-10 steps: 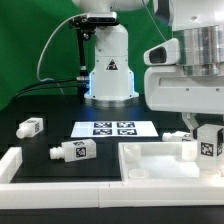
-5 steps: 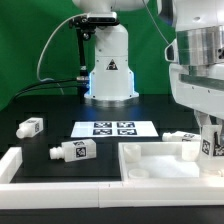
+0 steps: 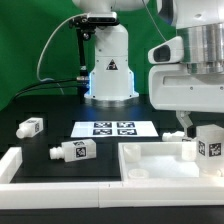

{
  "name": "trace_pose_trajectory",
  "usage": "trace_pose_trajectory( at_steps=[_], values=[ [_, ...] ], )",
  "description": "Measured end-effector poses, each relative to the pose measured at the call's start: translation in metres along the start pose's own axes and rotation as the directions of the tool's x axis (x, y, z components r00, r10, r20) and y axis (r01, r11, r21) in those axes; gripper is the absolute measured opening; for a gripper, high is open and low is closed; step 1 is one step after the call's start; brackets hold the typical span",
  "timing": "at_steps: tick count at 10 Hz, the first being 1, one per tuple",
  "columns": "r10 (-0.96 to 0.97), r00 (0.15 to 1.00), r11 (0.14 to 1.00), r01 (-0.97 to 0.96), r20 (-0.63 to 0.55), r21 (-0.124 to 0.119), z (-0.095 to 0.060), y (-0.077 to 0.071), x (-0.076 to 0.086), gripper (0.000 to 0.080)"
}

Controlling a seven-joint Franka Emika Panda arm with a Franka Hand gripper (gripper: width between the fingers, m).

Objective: Assemble one leg

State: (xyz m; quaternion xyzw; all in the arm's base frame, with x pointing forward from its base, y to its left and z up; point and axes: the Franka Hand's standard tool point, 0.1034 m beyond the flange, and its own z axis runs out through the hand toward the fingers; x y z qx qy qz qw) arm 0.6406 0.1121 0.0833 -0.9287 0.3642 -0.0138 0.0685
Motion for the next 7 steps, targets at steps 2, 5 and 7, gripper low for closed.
trace_pose_trajectory(
  at_steps=[2,5,7],
  values=[
    [-0.133,0.991,0.991,0.133,-0.001,-0.001,0.0002,0.0006,0.0006,0.0625],
    [-0.589,0.808,0.808,0.588,-0.019,-0.049,0.0011,-0.0005,0.0041,0.0649],
    [-0.553,0.833,0.833,0.552,-0.021,-0.045,0.0014,-0.0007,0.0036,0.0649]
  ],
)
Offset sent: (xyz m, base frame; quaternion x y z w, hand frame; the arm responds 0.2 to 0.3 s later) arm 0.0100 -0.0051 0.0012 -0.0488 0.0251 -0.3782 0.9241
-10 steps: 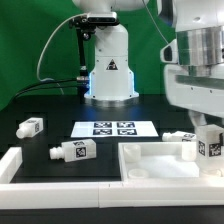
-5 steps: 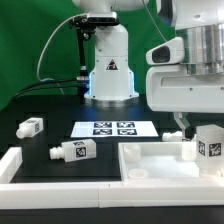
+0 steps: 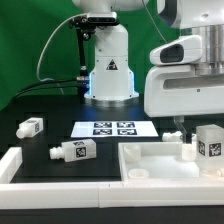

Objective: Assemble one leg

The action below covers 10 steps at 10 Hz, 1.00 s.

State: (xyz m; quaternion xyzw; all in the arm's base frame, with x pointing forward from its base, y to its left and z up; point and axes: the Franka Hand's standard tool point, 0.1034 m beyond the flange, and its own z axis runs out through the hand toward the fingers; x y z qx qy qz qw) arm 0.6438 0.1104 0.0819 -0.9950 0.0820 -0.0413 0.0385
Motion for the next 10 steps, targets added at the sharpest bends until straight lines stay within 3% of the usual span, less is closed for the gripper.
trace_pose_trajectory(
  at_steps=[2,5,7,9,10],
  values=[
    [0.003,1.000,1.000,-0.003,0.000,0.000,0.0001,0.0001,0.0000,0.0298],
    [0.215,0.977,0.977,-0.215,0.000,-0.001,0.0005,0.0019,0.0003,0.0286],
    [0.397,0.918,0.918,-0.397,-0.003,-0.002,0.0009,0.0035,0.0009,0.0286],
    [0.669,0.744,0.744,-0.669,0.009,0.005,0.0014,0.0068,0.0008,0.0286],
    [0.806,0.591,0.591,-0.806,0.023,0.009,0.0019,0.0093,0.0004,0.0287]
  ],
)
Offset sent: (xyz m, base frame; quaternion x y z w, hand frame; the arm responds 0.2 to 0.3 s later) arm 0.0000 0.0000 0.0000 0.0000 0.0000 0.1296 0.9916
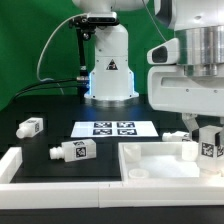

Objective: Assemble one leg

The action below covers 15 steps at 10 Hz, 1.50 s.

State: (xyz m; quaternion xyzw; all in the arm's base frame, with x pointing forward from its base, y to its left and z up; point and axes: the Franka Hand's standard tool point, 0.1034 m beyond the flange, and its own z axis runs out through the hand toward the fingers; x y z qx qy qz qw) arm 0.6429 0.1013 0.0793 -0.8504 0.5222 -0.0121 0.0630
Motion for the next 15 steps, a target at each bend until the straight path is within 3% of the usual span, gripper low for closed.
trace_pose_trajectory(
  at_steps=[2,3,4,5,6,7,8,10,13,15],
  values=[
    [0.297,0.954,0.954,-0.298,0.043,0.024,0.001,0.004,0.003,0.0287],
    [0.354,0.934,0.934,-0.356,0.053,0.022,0.001,0.004,0.002,0.0287],
    [0.345,0.937,0.938,-0.347,0.053,0.021,0.002,0.004,0.001,0.0369],
    [0.304,0.951,0.952,-0.305,0.052,0.023,0.002,0.004,0.001,0.0505],
    [0.212,0.976,0.977,-0.213,0.047,0.014,0.002,0.005,-0.001,0.0505],
    [0.071,0.996,0.997,-0.072,0.051,0.010,0.001,0.003,-0.003,0.0619],
    [-0.111,0.993,0.994,0.110,0.048,0.021,0.001,0.003,-0.003,0.0641],
    [-0.362,0.931,0.932,0.361,0.046,0.020,0.002,0.002,-0.012,0.0647],
    [-0.536,0.844,0.845,0.535,0.038,0.023,0.002,0.004,-0.008,0.0649],
    [-0.706,0.707,0.708,0.706,0.024,0.016,0.001,0.002,-0.007,0.0649]
  ],
)
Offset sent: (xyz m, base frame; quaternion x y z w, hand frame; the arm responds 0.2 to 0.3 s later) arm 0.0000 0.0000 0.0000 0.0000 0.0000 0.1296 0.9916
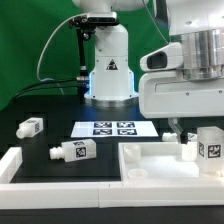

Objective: Assemble one leg

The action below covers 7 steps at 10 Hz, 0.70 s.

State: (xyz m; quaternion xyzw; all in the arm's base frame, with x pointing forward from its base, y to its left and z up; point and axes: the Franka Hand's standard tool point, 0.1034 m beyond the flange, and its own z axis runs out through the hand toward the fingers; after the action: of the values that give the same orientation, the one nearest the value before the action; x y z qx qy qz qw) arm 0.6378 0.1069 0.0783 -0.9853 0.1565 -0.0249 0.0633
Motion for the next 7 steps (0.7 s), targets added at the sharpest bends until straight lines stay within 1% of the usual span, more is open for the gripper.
trace_pose_trajectory(
  at_steps=[1,3,4,7],
  values=[
    [0.020,1.000,1.000,-0.020,0.001,0.000,0.0006,0.0009,-0.0001,0.0649],
    [0.037,0.999,0.999,-0.037,0.001,-0.001,0.0008,0.0010,-0.0001,0.0383],
    [0.065,0.998,0.998,-0.065,0.001,-0.001,0.0010,0.0010,-0.0002,0.0283],
    [0.281,0.960,0.960,-0.281,0.004,0.002,0.0014,0.0003,-0.0007,0.0284]
  ],
)
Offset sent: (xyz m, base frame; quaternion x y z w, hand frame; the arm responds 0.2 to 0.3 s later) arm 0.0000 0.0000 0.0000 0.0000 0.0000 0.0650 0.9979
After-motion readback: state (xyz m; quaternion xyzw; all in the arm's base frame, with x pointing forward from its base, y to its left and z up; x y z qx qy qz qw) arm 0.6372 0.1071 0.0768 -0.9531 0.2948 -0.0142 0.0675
